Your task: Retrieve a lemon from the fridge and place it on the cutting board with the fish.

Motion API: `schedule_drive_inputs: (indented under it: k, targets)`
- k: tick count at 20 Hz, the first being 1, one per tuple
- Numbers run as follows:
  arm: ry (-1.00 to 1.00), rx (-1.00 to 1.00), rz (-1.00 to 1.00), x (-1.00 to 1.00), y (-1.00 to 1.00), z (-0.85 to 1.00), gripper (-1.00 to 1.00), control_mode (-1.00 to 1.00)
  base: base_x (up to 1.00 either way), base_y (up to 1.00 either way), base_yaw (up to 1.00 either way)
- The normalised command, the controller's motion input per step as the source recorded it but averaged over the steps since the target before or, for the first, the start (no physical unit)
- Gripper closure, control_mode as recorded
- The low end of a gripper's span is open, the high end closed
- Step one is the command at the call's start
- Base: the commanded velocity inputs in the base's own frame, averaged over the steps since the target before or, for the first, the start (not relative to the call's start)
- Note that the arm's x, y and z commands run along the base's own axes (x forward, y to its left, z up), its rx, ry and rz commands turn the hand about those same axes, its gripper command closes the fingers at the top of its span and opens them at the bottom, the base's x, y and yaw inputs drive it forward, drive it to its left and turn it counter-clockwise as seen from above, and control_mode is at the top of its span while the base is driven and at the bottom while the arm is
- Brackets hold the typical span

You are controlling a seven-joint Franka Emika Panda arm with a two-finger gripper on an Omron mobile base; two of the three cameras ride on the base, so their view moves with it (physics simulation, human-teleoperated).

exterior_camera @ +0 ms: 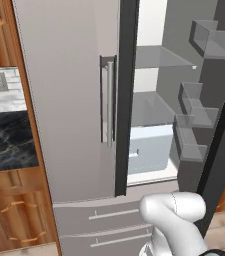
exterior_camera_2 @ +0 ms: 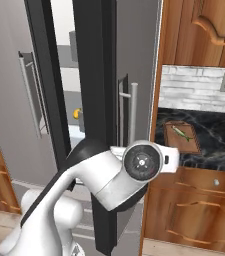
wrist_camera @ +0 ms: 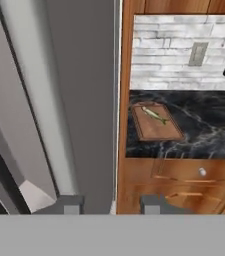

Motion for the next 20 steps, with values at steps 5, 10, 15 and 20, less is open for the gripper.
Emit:
schedule_drive_inputs:
  k: [5, 10, 15, 20]
  targets:
    - [-0.05, -0.04, -0.04, -0.86, 0.00, 0.16, -1.00, -1.00, 0.00, 0.00, 0.00]
    - [-0.11, -0.24, 0.00, -0.97, 0.26, 0.62, -1.00, -1.00, 0.00, 0.00, 0.00]
    - [0.00, -0.42, 0.00, -0.61, 0.43, 0.77, -1.00, -1.00, 0.00, 0.00, 0.00]
    - [0.04, -0.55, 0.01, -0.51, 0.43, 0.36, -1.00, -1.00, 0.00, 0.00, 0.00]
